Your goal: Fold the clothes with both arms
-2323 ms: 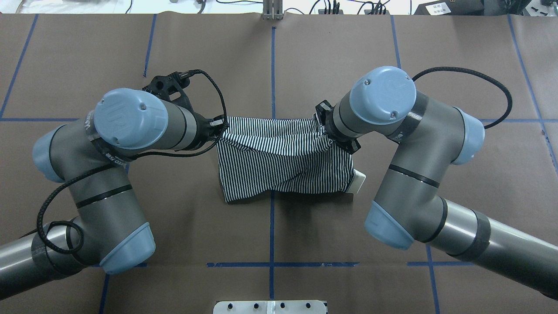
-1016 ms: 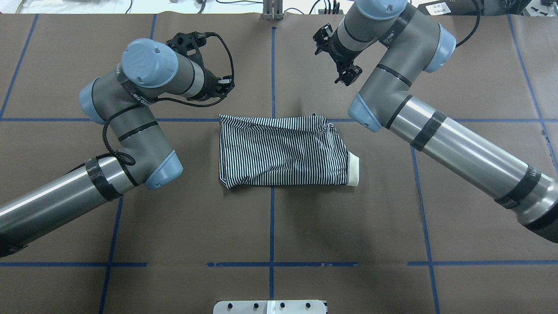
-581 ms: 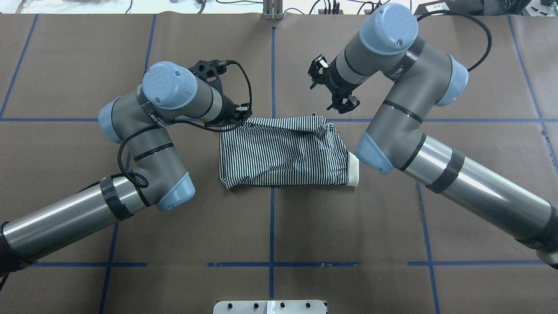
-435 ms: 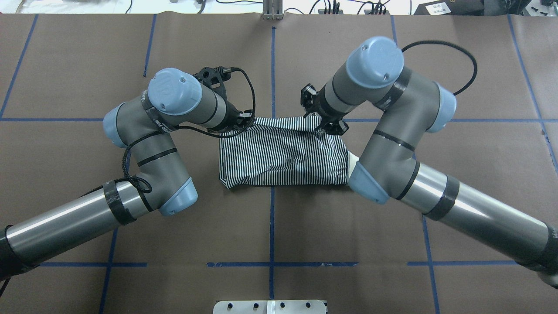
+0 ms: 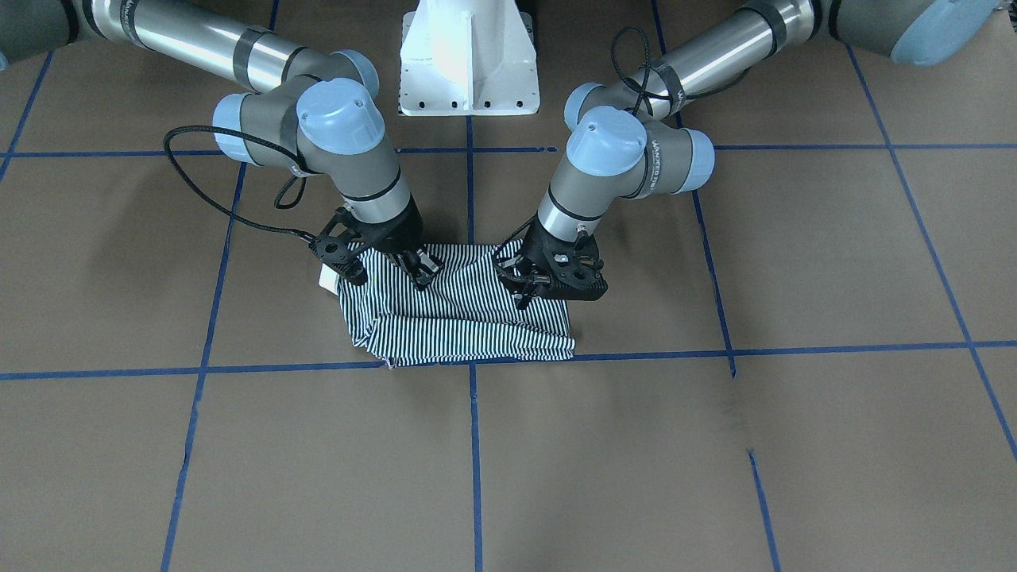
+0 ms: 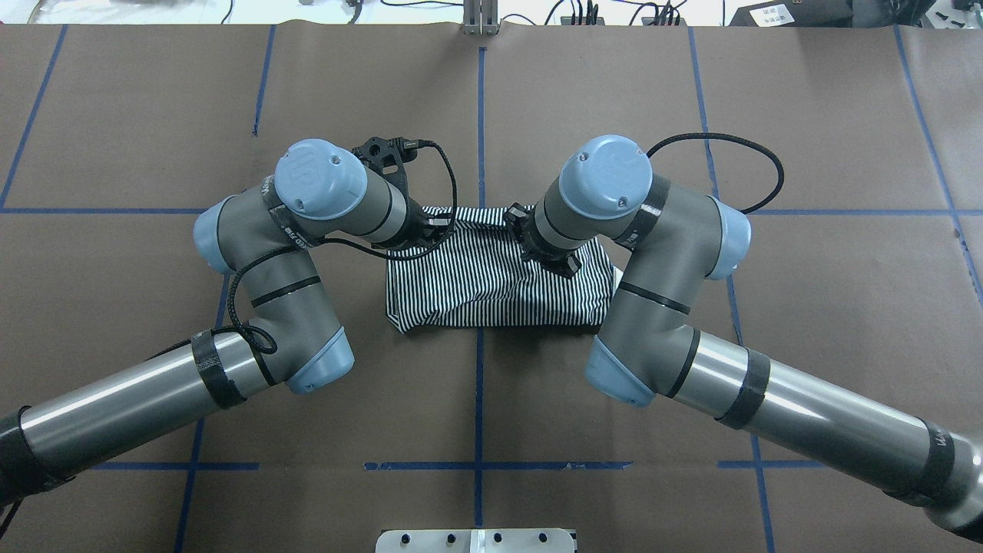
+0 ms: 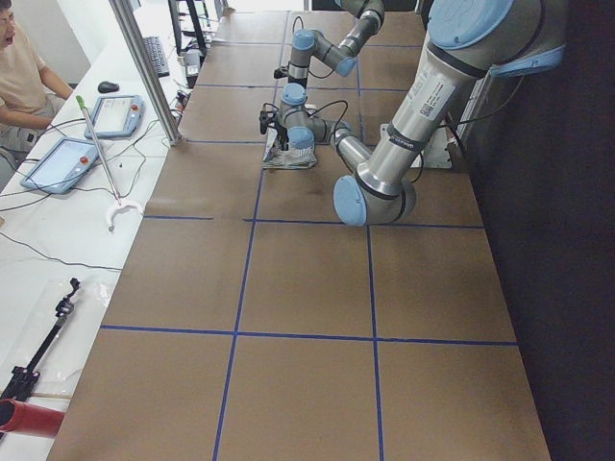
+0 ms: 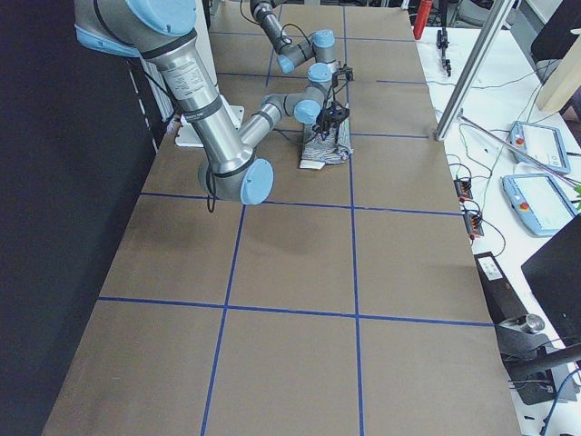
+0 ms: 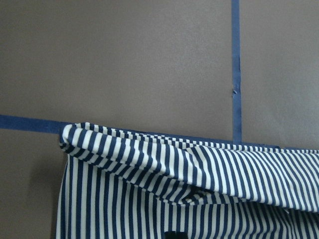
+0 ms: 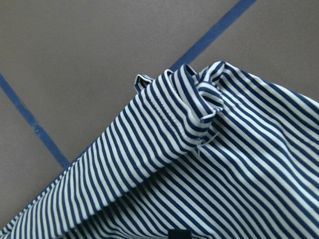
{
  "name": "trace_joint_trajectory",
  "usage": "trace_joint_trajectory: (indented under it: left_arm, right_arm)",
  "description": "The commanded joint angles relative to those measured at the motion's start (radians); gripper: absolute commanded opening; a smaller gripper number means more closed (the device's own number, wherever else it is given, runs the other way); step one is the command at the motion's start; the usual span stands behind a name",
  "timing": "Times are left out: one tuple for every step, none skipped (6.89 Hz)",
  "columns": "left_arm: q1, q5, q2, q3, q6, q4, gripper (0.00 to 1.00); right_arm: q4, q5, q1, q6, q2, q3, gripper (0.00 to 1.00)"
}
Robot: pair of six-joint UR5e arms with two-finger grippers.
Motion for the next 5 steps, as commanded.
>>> trace_joint_trajectory:
  left_arm:
    - [0.002,0.004,-0.017,0.047,0.047,-0.008,0.0]
    - [-0.005,0.006,-0.023,0.056,0.049,-0.009,0.0]
    - [-0.007,0.006,-0.028,0.058,0.046,-0.011,0.0]
    - [-0.021,0.006,-0.053,0.091,0.049,-0.012,0.0]
    - [-0.045,0.006,-0.08,0.163,0.079,-0.052,0.0]
  right_arm:
    - [0.004,-0.017,-0.003,-0.026,0.042,-0.098,0.0]
    - [0.004,-0.026,0.001,-0.052,0.051,-0.108,0.0]
    - [0.005,-0.027,0.012,-0.06,0.067,-0.135,0.0]
    - [0.005,-0.025,0.042,-0.081,0.114,-0.209,0.0]
    - [0.031,-0.016,0.087,-0.101,0.172,-0.299,0.0]
